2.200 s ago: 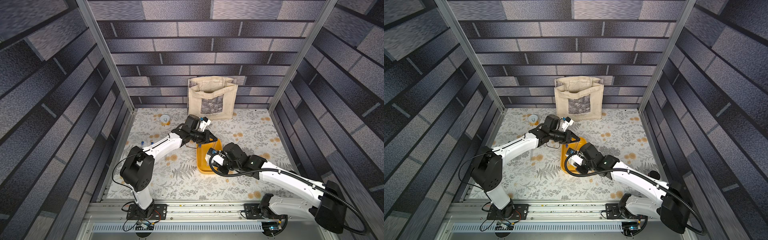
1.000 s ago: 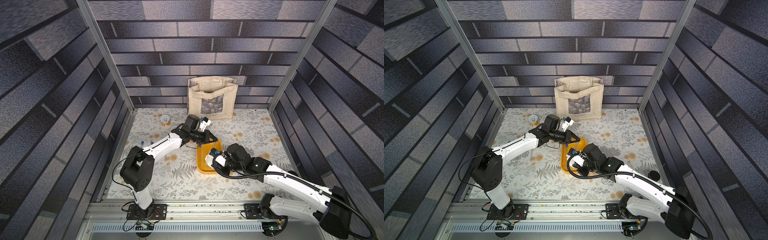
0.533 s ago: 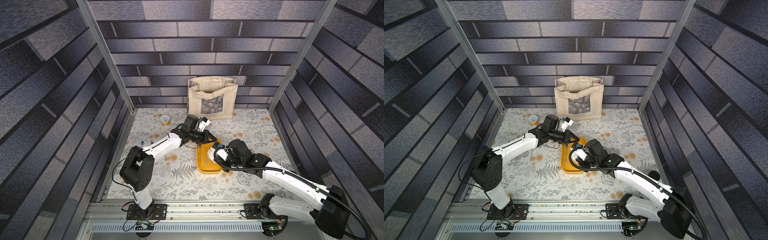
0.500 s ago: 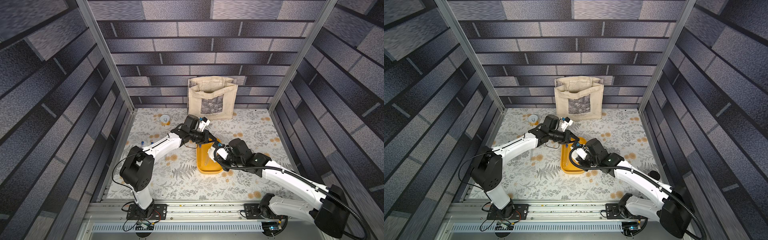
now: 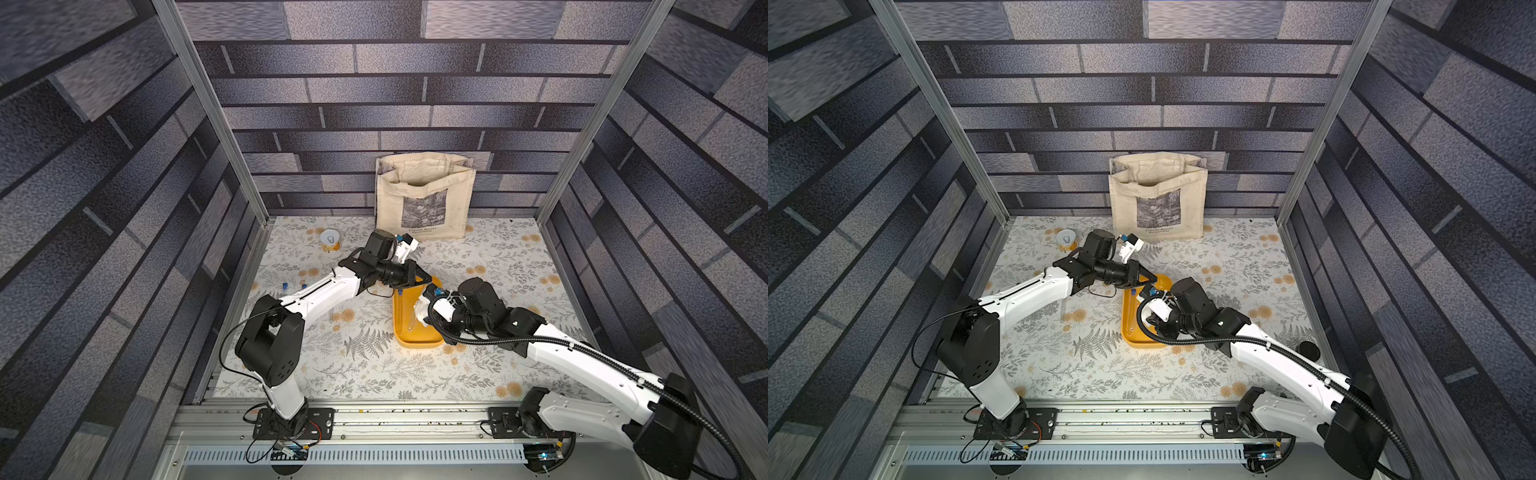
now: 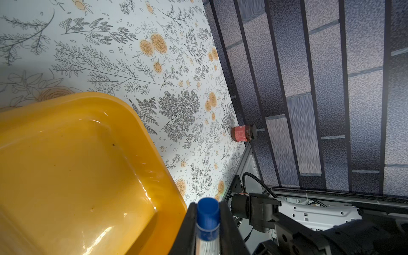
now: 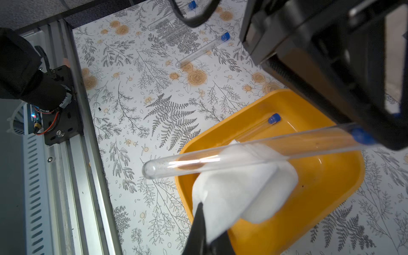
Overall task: Wipe the exteriors of test tubes
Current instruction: Wipe the dirt from the test tube.
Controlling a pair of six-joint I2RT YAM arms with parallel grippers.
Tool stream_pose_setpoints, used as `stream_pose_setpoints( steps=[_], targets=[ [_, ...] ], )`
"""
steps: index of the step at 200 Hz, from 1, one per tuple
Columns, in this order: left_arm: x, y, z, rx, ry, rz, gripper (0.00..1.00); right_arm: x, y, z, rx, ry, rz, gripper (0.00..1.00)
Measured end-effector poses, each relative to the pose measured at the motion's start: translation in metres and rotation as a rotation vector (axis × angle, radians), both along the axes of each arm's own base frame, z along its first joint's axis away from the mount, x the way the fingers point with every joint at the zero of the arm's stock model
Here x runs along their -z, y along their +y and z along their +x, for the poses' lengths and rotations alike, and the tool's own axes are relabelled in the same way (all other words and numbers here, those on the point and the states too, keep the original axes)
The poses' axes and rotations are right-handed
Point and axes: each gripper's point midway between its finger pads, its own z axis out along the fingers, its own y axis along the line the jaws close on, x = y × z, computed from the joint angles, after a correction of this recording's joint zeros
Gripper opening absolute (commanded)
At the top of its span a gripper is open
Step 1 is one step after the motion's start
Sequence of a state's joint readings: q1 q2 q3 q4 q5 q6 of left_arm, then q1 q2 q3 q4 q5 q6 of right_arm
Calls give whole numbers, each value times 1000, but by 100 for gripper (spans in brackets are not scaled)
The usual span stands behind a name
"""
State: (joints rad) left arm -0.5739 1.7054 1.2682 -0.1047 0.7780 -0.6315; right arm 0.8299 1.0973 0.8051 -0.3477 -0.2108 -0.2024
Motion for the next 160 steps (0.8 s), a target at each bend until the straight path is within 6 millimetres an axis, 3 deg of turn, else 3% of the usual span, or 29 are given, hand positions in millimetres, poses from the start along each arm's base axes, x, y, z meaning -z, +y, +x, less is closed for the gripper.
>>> stream_pose_setpoints(
  steps=[38,76,113,160],
  targets=[
    [2,9,5,-32,-6,11,15,11,11,-29,-84,18,-16,0],
    [3,20,11,-69,-11,21,16,14,11,-33,-84,30,-22,0],
    [3,22,13,-78,-16,24,16,20,10,-22,-50,40,-46,0],
    [3,23,10,-78,-16,23,16,8,-1,19,62,44,-15,0]
  ],
)
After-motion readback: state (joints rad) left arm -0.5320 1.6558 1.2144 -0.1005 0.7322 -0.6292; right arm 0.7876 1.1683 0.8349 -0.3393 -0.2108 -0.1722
